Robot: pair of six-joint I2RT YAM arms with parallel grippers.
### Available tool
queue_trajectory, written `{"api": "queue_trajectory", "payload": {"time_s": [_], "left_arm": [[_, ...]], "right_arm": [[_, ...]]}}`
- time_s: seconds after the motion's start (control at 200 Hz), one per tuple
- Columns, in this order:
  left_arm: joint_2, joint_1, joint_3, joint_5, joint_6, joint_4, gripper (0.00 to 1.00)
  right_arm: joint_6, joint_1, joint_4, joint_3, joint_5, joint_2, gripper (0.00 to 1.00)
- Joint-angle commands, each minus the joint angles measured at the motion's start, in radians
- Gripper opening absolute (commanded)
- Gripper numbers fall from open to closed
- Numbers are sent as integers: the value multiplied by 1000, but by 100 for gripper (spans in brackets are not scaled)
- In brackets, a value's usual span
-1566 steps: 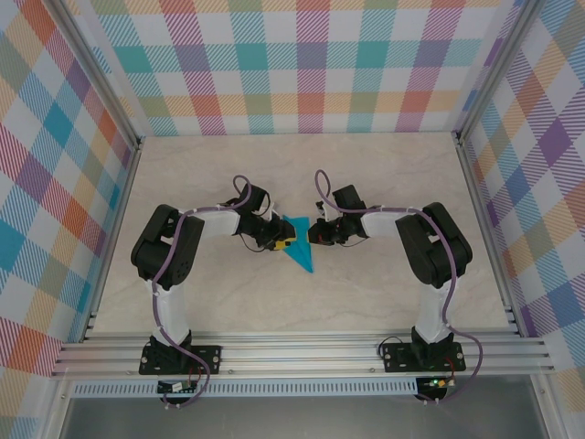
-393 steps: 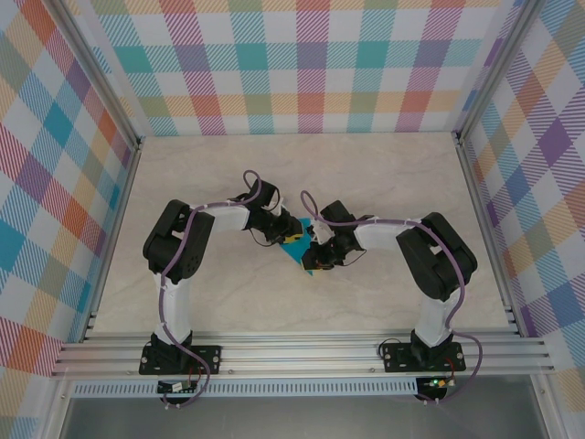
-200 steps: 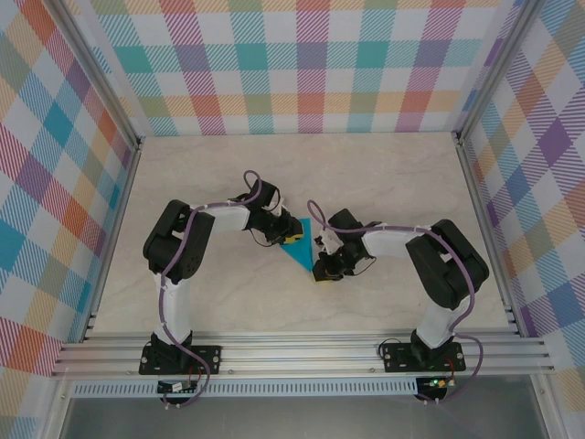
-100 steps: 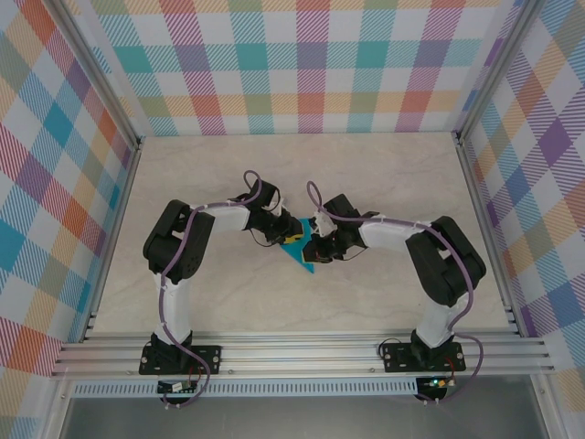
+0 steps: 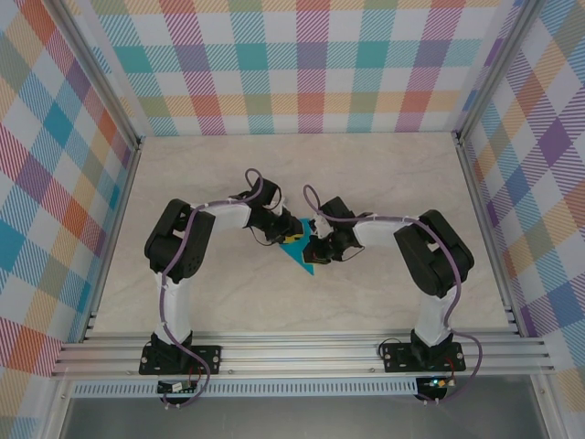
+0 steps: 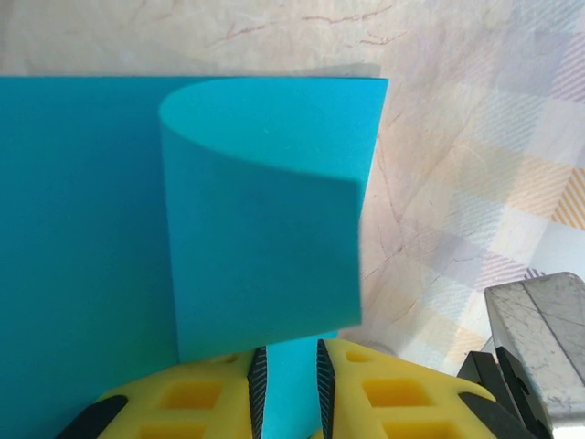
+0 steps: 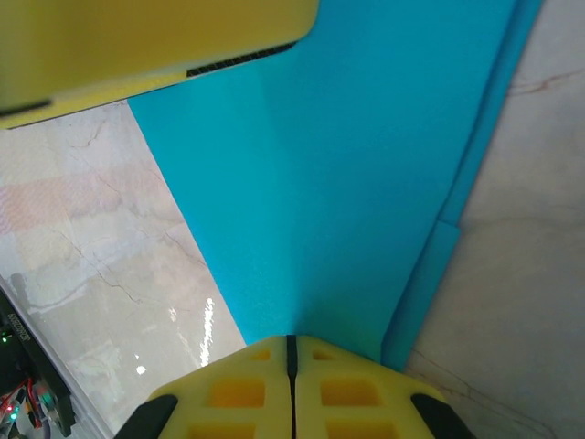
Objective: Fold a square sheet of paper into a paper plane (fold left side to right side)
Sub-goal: Fourth fold the wing at the center of the table.
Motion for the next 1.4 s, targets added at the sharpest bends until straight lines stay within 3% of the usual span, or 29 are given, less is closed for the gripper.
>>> {"api": "queue_trajectory", "payload": {"time_s": [0.0, 0.545, 0.745, 1.125, 1.4], "left_arm": [[49, 46, 57, -58, 56, -99, 24], [222, 170, 334, -17, 127, -189, 25], [203, 200, 366, -4, 156, -199, 26], [-182, 165, 75, 14, 173, -133, 27], [-203, 15, -124, 75, 39, 50, 23]], "right_arm": [[-1, -6, -135, -94, 87, 21, 2], [-4, -6, -95, -145, 35, 21, 0], [2, -6, -71, -146, 24, 20, 0], [7, -8, -68, -127, 35, 26, 0], [7, -8, -67, -128, 40, 27, 0]]}}
